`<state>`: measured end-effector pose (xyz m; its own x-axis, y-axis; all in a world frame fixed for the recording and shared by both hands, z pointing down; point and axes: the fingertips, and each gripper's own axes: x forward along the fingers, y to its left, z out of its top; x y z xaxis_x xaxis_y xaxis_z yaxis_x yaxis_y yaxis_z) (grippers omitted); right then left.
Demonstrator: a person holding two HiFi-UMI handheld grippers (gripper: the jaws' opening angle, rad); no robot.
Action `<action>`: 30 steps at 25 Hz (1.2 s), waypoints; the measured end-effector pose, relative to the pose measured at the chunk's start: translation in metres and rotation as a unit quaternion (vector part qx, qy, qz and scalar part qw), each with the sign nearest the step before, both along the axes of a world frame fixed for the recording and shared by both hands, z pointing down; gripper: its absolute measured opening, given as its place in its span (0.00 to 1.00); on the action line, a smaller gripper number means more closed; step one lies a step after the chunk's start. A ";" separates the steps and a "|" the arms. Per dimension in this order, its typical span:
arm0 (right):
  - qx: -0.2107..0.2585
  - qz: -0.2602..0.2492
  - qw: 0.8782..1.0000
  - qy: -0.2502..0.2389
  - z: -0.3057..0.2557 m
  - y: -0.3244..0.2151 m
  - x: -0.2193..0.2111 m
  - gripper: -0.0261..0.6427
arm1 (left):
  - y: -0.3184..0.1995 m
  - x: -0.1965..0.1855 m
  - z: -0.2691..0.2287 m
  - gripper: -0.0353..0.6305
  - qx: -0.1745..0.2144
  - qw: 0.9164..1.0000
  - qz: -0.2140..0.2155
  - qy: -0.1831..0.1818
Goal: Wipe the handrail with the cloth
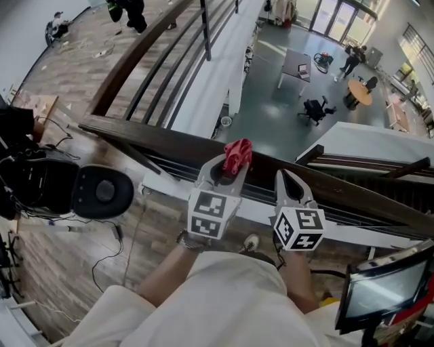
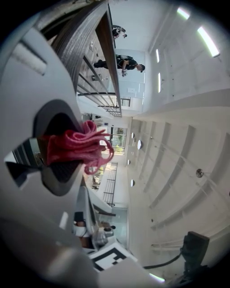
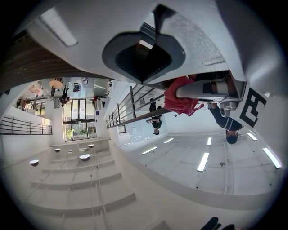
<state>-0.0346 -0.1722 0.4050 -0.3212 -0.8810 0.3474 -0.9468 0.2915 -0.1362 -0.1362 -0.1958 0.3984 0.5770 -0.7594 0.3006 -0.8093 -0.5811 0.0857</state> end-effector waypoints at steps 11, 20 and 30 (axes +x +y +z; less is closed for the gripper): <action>0.003 0.006 1.000 0.007 0.000 0.000 -0.004 0.04 | -0.013 0.002 -0.004 0.24 -0.008 1.000 0.028 0.008; 0.005 0.002 1.000 -0.013 0.000 -0.001 -0.009 0.04 | -0.016 -0.002 -0.003 0.24 -0.005 1.000 0.027 0.005; 0.002 0.002 1.000 -0.028 -0.005 0.004 0.004 0.04 | -0.013 -0.003 -0.003 0.24 -0.025 1.000 0.007 -0.002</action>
<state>-0.0304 -0.1680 0.3996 -0.3363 -0.8838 0.3252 -0.9390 0.2882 -0.1877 -0.1391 -0.2088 0.3958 0.5860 -0.7357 0.3397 -0.8018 -0.5872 0.1112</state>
